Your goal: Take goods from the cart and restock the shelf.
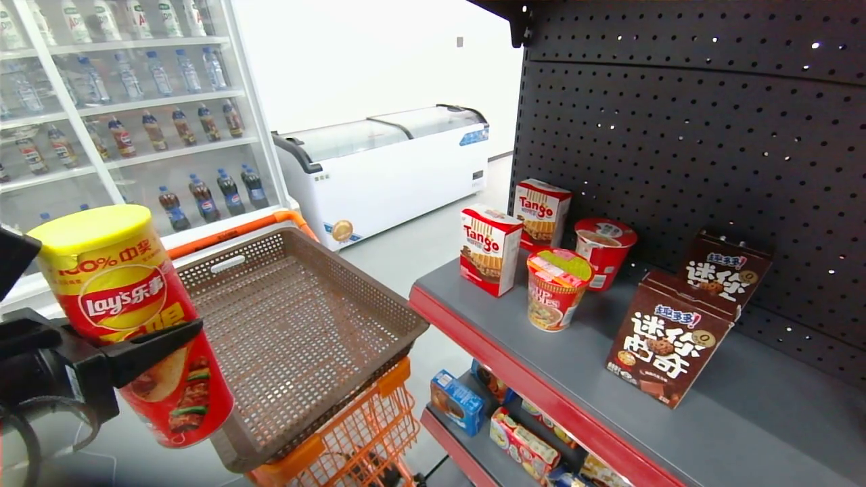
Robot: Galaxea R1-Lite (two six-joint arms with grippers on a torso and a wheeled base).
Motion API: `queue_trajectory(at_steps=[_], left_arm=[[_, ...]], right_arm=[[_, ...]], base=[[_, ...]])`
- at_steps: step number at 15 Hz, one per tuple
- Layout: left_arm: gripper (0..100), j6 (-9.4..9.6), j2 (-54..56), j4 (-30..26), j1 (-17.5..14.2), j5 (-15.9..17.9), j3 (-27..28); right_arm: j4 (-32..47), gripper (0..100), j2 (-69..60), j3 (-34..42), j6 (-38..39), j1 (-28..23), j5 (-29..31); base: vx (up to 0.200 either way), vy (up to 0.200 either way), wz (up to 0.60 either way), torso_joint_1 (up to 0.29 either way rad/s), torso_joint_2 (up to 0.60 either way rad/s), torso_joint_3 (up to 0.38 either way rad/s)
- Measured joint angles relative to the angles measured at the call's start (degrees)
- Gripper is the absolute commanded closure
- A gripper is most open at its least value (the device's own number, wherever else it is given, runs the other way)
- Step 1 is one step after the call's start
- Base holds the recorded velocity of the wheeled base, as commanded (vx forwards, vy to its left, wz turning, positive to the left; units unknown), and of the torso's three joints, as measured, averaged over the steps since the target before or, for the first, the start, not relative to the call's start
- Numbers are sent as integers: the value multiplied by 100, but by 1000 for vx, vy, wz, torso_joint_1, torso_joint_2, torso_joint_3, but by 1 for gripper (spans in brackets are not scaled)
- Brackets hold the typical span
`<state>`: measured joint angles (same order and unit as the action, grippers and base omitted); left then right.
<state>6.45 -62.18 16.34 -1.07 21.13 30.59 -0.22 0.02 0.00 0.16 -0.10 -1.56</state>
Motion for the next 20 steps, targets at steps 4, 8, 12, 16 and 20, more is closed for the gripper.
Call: queue_trajectory(at_steps=[4, 8, 12, 16, 20], left_arm=[[100, 77, 100, -5, 399, 664, -44], [100, 80, -124, 35, 1229, 1310, -149], [100, 74, -291, -41, 1584, 1623, -297], [100, 94, -410, 20, 1712, 2554, -325], [100, 173, -441, 28, 1957, 3326, -347]], right_arm=[[0, 0, 0, 0, 0, 0, 1], [-2, 0, 0, 0, 2, 0, 0], [-2, 0, 0, 0, 0, 0, -7], [-2, 0, 0, 0, 0, 0, -10], [0, 0, 0, 0, 0, 0, -10]], base=[[0, 0, 0, 0, 0, 0], [0, 0, 0, 0, 0, 0], [0, 0, 0, 0, 0, 0], [0, 0, 0, 0, 0, 0], [0, 0, 0, 0, 0, 0]])
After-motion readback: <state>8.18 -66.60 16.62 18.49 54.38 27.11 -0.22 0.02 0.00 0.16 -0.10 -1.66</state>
